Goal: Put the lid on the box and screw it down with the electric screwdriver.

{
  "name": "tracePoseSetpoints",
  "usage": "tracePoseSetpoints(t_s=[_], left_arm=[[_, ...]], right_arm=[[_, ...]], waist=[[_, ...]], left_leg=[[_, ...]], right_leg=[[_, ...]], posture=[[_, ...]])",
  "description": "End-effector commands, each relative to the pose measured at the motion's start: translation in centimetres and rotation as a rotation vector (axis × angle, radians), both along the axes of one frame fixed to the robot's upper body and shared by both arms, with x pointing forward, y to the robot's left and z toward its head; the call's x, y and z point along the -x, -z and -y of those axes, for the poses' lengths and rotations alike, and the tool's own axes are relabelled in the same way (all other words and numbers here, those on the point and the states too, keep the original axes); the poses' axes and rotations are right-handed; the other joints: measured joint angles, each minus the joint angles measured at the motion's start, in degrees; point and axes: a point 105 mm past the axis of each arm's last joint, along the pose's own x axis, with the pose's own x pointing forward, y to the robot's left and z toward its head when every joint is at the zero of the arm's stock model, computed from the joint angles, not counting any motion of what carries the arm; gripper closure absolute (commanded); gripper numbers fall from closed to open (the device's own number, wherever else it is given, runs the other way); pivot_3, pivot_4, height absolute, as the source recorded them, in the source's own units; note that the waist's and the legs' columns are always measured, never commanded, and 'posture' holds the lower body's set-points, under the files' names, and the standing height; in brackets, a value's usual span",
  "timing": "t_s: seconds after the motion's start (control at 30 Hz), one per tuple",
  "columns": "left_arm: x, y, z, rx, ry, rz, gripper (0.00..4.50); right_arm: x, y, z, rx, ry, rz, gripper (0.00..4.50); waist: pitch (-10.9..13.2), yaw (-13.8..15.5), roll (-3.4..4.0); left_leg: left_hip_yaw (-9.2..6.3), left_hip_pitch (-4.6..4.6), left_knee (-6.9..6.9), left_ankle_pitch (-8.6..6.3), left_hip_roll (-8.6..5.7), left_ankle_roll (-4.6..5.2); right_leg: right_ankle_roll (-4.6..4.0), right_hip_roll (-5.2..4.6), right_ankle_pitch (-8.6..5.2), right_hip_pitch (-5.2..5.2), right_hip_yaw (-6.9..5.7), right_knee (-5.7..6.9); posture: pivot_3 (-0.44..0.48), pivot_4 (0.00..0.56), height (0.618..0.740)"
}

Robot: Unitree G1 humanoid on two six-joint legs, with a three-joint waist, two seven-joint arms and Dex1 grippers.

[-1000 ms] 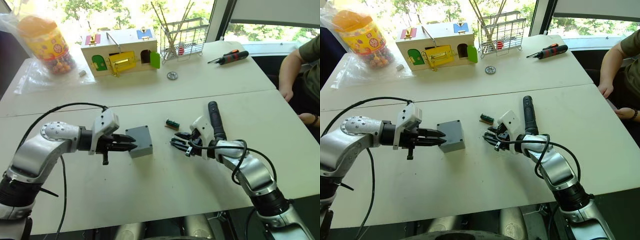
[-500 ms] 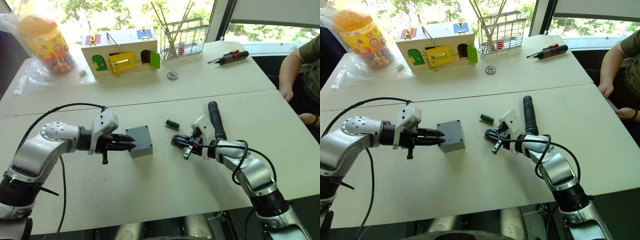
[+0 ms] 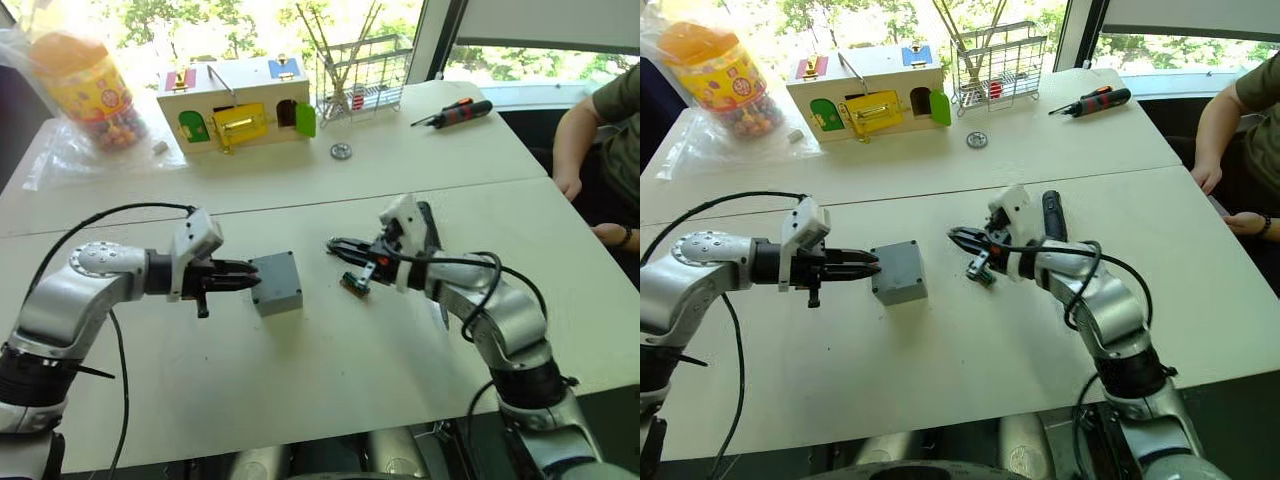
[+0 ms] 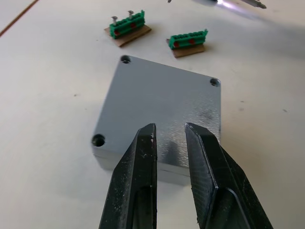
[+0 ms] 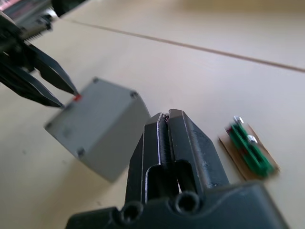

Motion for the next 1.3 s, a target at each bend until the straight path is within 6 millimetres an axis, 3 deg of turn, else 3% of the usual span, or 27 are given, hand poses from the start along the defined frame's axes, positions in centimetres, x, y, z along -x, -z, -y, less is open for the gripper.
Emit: tracePoseSetpoints(t_s=[0.03, 0.13, 0.4, 1.3], left_arm=[[-0.2, -1.2, -0.9, -0.007, -0.021, 0.048, 3.58], [-0.2, -1.1, -1.1, -0.007, -0.044, 0.046, 3.58], [0.2, -0.7, -0.9, 0.006, -0.062, 0.041, 3.58], [-0.1, -0.3, -0.3, 0.004, -0.058, 0.053, 3.58]], right_arm=[[-0.3, -0.3, -1.8, -0.024, -0.048, 0.026, 4.46], [-0.7, -0.3, -3.2, -0.045, -0.076, 0.029, 4.46], [-0.8, 0.1, -4.4, -0.051, -0.113, 0.03, 4.46], [-1.4, 2.2, -5.0, -0.012, -0.112, -0.025, 4.46]], waist=[[0.0, 0.0, 0.0], [0.0, 0.2, 0.0], [0.0, 0.1, 0.0], [0.0, 0.0, 0.0]], left_leg=[[0.0, 0.0, -0.02, 0.0, 0.0, 0.0], [-0.01, 0.0, -0.01, 0.0, -0.07, 0.0], [-0.02, 0.0, 0.03, 0.0, -0.08, 0.0], [-0.02, 0.0, 0.03, 0.0, -0.08, 0.0]], right_leg=[[0.0, 0.0, 0.0, -0.01, 0.0, 0.0], [0.0, 0.01, 0.0, 0.0, -0.02, 0.0], [0.0, 0.01, 0.0, 0.0, -0.02, 0.02], [0.0, 0.02, 0.0, -0.01, -0.01, 0.03]], posture=[[0.0, 0.15, 0.74], [0.0, 0.15, 0.74], [0.0, 0.15, 0.74], [0.0, 0.15, 0.74]])
